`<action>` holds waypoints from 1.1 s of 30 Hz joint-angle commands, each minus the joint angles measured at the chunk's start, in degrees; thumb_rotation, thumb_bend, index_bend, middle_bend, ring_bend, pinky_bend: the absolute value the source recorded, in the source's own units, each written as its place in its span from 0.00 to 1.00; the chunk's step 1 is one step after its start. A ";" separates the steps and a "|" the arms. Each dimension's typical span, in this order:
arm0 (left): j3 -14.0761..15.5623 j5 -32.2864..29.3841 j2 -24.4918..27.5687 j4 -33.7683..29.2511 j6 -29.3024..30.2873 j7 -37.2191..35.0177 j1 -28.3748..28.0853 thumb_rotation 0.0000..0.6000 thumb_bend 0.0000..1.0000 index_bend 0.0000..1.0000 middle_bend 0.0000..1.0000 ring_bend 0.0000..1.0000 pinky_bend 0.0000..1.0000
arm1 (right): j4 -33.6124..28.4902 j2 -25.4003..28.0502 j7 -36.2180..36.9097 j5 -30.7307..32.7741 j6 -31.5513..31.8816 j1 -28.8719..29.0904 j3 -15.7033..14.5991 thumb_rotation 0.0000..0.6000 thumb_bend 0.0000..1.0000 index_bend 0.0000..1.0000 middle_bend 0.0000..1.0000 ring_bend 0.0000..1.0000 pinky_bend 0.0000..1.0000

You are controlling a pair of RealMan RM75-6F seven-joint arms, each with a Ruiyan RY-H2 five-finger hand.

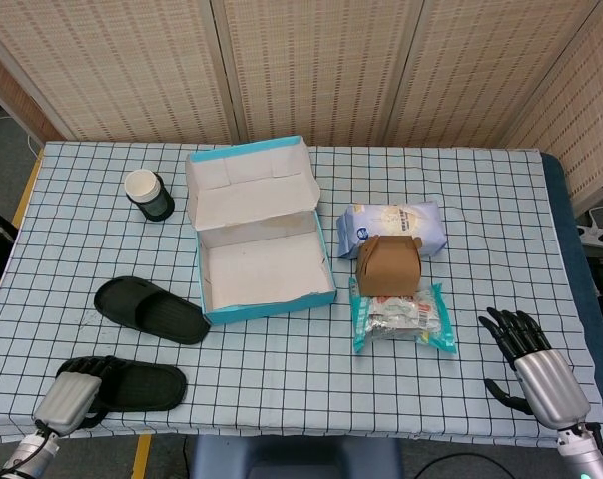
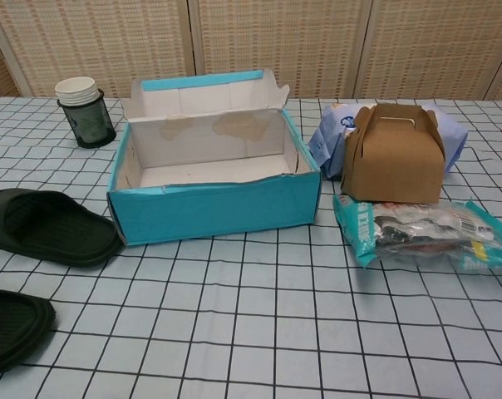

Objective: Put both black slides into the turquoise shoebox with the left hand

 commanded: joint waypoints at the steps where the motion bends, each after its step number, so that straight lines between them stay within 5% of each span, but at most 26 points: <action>1: -0.04 0.98 0.67 -0.16 1.19 -1.34 0.18 1.00 0.36 0.39 0.51 0.44 0.52 | 0.01 -0.03 -0.07 0.01 0.01 -0.02 0.00 1.00 0.16 0.00 0.00 0.00 0.00; 13: -3.59 5.48 10.00 -10.75 6.12 -12.80 -2.79 1.00 0.36 0.37 0.49 0.44 0.53 | -0.15 -0.54 -1.44 0.46 -1.06 0.23 0.01 1.00 0.16 0.00 0.00 0.00 0.00; 20: -9.07 3.66 14.70 -19.88 -1.23 -17.80 -11.18 1.00 0.36 0.37 0.49 0.44 0.53 | -0.47 -0.99 -2.54 1.20 -2.38 0.61 0.08 1.00 0.16 0.00 0.00 0.00 0.00; 26: -17.07 -3.69 11.87 -24.51 -9.03 -12.54 -20.60 1.00 0.36 0.37 0.49 0.44 0.53 | -0.47 -1.39 -3.40 2.66 -3.90 1.07 0.43 1.00 0.16 0.00 0.00 0.00 0.00; 33: -26.63 -19.09 2.63 -20.64 -17.01 -6.62 -33.00 1.00 0.35 0.37 0.49 0.44 0.52 | -0.47 -1.63 -3.38 5.44 -5.99 1.81 1.29 1.00 0.16 0.00 0.00 0.00 0.00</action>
